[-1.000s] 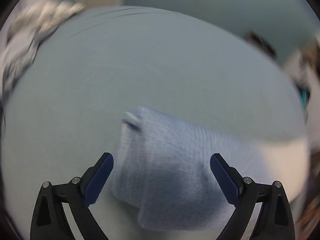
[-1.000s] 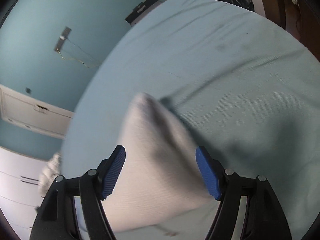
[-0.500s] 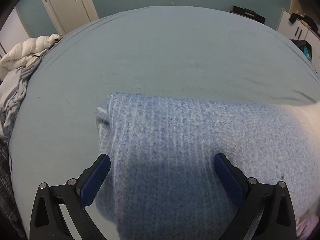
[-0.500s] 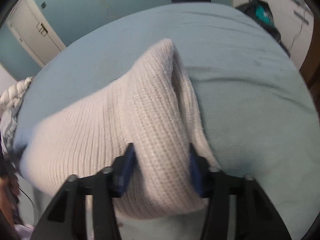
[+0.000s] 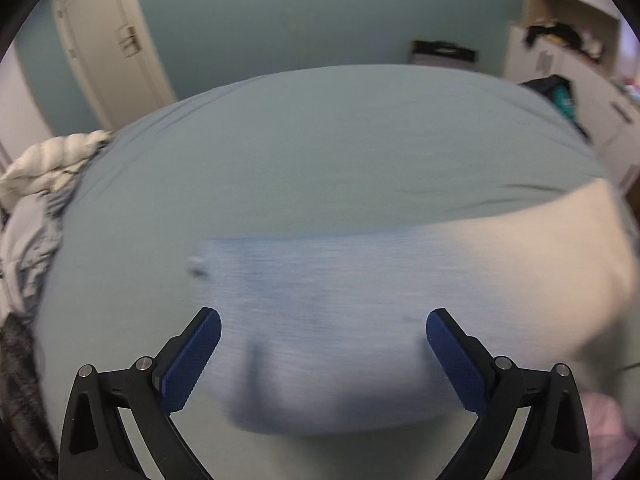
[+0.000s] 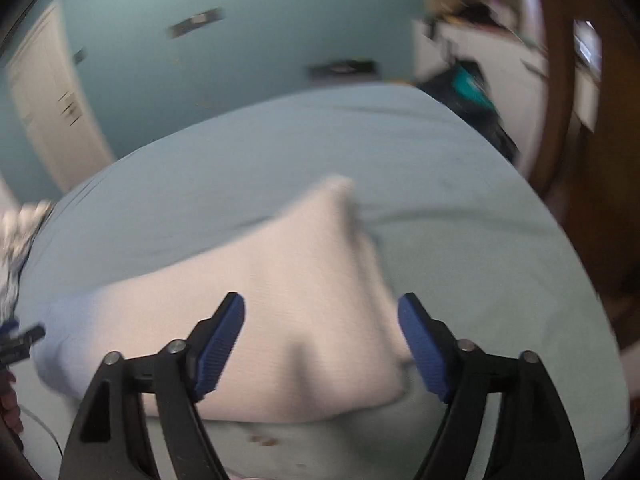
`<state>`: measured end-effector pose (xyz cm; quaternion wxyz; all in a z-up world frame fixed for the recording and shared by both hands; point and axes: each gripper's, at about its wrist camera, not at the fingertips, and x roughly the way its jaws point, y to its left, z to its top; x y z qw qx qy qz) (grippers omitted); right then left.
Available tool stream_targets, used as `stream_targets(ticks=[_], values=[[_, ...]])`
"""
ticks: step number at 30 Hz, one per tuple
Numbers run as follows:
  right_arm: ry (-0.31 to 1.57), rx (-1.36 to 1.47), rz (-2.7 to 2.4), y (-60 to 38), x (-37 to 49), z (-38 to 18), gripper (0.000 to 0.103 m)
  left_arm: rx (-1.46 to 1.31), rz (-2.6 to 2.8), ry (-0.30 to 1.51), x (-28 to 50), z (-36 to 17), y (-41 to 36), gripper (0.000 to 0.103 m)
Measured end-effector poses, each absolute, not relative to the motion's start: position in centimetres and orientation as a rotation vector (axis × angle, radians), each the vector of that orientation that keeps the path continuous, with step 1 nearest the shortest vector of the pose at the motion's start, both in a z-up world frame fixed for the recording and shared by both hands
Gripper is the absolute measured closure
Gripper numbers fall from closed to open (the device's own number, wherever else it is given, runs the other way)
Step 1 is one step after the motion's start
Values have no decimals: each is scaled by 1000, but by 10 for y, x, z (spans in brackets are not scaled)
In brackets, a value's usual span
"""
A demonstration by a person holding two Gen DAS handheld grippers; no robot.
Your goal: Fold small clothes
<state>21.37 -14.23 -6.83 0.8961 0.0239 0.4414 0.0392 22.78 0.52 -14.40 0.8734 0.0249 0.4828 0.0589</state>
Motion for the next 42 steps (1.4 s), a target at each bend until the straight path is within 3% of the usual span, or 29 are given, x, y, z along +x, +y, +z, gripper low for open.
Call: stream_targets(ticks=[7,11,19,25,29,37,40,42], values=[[974,-184,176,-77,212,-129,15,73,112,1072,237,-206,-34,0],[977,-75,186,-97,216,-157,2,129,102,1071,237,-225,-36,0],[974,-123,139,-93,211,-155,2,146,138,1050,237,-233,-68,0],[916,-83,133,-108,204,-149,2,128,79,956,231,-199,-84,0],[883,-55,147,-110,200,-147,1,322,82,939,225,-226,-130,0],[746,184,89,-160,197,-114,1,224,101,1013,235,-247,-129,0],[759,199,59,-175,226,-98,1,227,105,1002,240,-252,-122,0],[879,150,39,-173,256,-107,1,231,107,996,237,-254,-126,0]])
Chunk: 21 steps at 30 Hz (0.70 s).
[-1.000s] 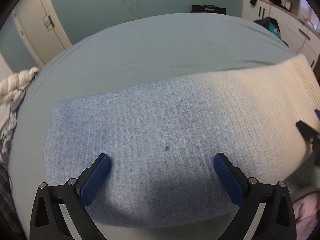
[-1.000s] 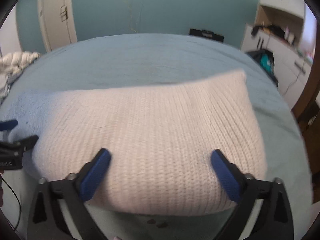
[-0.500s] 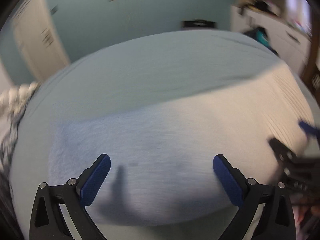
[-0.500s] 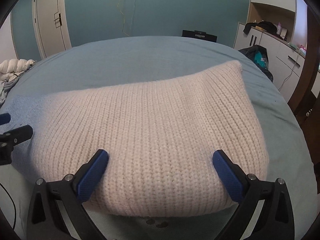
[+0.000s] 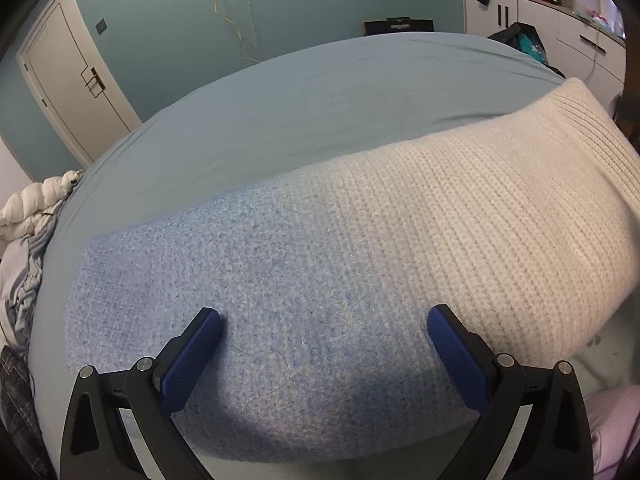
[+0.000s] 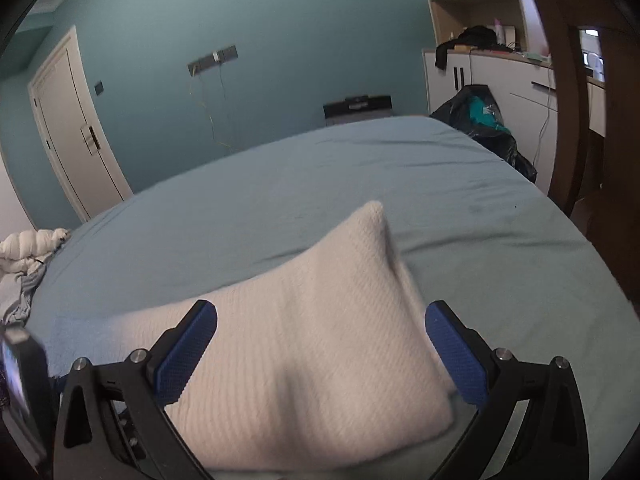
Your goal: Fold small clothes
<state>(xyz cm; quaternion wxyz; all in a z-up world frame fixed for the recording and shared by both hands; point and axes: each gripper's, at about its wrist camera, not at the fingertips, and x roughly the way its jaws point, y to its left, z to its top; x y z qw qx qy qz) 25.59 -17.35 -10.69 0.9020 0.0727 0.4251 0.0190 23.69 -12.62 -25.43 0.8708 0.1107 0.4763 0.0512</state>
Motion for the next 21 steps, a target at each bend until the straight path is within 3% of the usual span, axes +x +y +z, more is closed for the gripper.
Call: stream_targets(ticks=[4,6,10,15,18,21], values=[[1146,71,-13,-158,279,-182,1,231,92,1004,233,-250,-125,0],[1033,132,9,-166,267,-188,1,222,82,1012,237,-246,-116,0],[1108,214,-20,-169,270,-174,1,164,17,1055,246,-231,-93,0],[1017,599,2,-210,225,-145,1,104,44,1100,230,-195,-54,0],[1050,931,126,-222,201,-167,1,73,82,1112,210,-175,-30,0],[1101,1004,145,-216,190,-188,1,28,119,1120,190,-167,6,0]])
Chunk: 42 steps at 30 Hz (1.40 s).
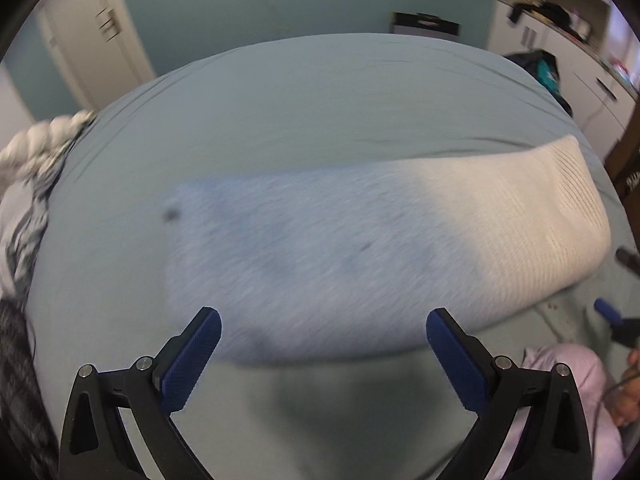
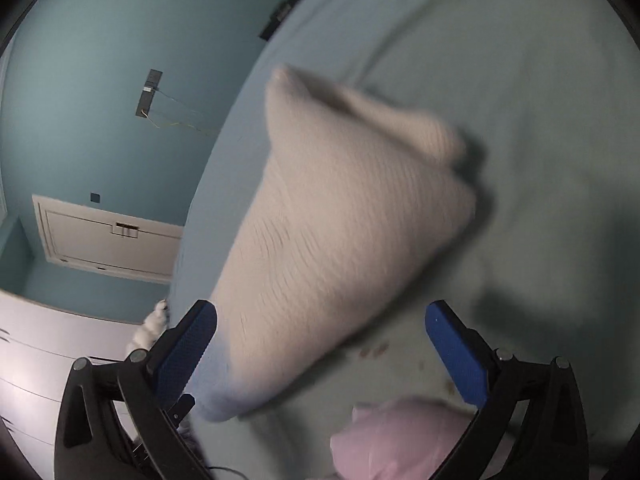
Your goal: Fold small clothes
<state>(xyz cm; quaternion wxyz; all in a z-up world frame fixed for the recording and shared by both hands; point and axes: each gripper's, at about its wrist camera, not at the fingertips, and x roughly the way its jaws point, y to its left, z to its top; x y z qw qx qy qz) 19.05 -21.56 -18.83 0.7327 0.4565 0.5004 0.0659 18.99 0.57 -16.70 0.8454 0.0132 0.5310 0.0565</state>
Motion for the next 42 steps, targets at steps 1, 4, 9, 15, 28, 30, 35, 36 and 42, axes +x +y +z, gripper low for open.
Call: stream_targets(ticks=[1,4,9,15,28,30,35,36,42], values=[[1100,991,134,-215,189,-192,1,14,129,1117,181,-165,14,0],[1109,1004,126,-216,188,-210,1,-18,161,1095,155,-169,41,0],[1088,1123,110,-227,185,-234,1,-88,238,1132,136,-191,74,0],[1000,1170,103,-232,200,-241,1,-229,207,1131,157,-186,90,0],[932,1014,57,-201,258,-225,46,-178,230,1140,166,-197,80,0],[869,956,43,-202,250,-209,56,-131,244,1115,170,-193,73,0],[650,777,-40,-199,213,-153,60,-2,291,1013,169,-175,52,0],[591,729,-59,-200,201,-139,60,22,295,995,169,-172,46,0],[563,663,-147,-220,184,-145,60,138,248,993,189,-171,8,0]])
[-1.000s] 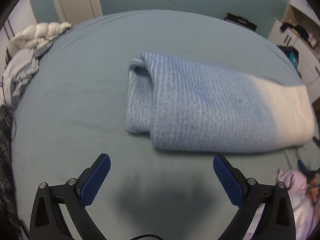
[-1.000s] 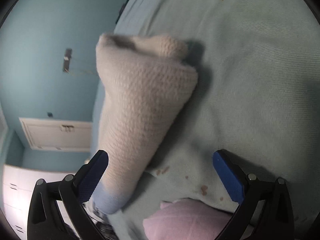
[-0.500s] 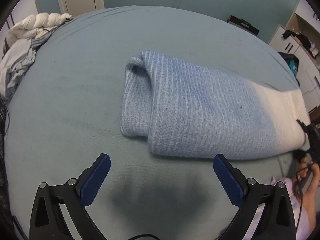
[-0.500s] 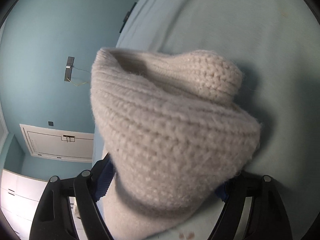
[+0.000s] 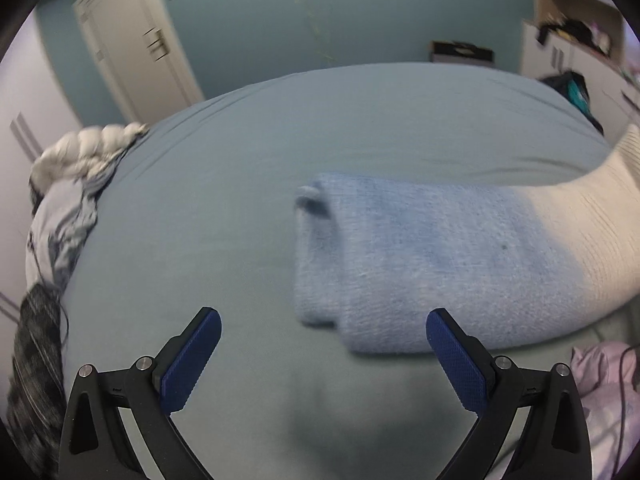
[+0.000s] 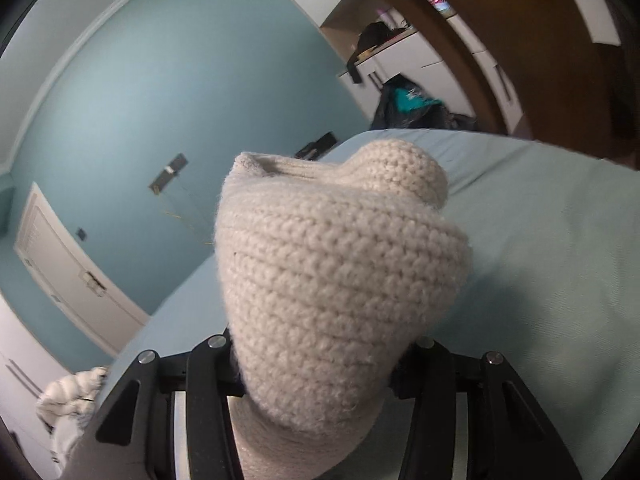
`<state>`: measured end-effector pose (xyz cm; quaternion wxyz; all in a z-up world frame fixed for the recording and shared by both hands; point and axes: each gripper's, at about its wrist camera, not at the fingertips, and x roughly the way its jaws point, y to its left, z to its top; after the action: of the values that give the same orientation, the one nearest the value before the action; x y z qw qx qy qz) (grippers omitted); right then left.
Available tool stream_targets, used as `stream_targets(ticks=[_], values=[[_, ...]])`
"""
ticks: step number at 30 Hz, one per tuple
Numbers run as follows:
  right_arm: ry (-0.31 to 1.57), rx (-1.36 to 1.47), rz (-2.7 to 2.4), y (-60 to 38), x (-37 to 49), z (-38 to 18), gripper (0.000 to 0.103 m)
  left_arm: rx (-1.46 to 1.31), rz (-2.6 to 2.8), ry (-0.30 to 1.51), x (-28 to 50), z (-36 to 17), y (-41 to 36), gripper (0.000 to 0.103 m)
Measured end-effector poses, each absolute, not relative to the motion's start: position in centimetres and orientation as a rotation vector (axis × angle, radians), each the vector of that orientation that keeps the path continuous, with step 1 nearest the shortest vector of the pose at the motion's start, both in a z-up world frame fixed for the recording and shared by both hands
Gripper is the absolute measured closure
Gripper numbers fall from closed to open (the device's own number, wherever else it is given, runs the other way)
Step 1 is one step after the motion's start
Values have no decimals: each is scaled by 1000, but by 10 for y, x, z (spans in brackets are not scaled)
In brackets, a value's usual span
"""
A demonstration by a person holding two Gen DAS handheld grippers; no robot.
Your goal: Fold small clothes
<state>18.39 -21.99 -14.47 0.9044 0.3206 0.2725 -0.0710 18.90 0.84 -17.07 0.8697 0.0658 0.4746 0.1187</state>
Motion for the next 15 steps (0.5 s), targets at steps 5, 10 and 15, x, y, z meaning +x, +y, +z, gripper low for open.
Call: stream_targets(ticks=[5,10,15], values=[[594,693,-172,-220,209,-159,60,251,175,987,216,-171,-43,0],[580,675,-167,-221,202,-154,60,376,102,972,250,-196,-106,0],[579,668,-164,-221,203,-159,60,541,140,982,261,-248,-137,0]])
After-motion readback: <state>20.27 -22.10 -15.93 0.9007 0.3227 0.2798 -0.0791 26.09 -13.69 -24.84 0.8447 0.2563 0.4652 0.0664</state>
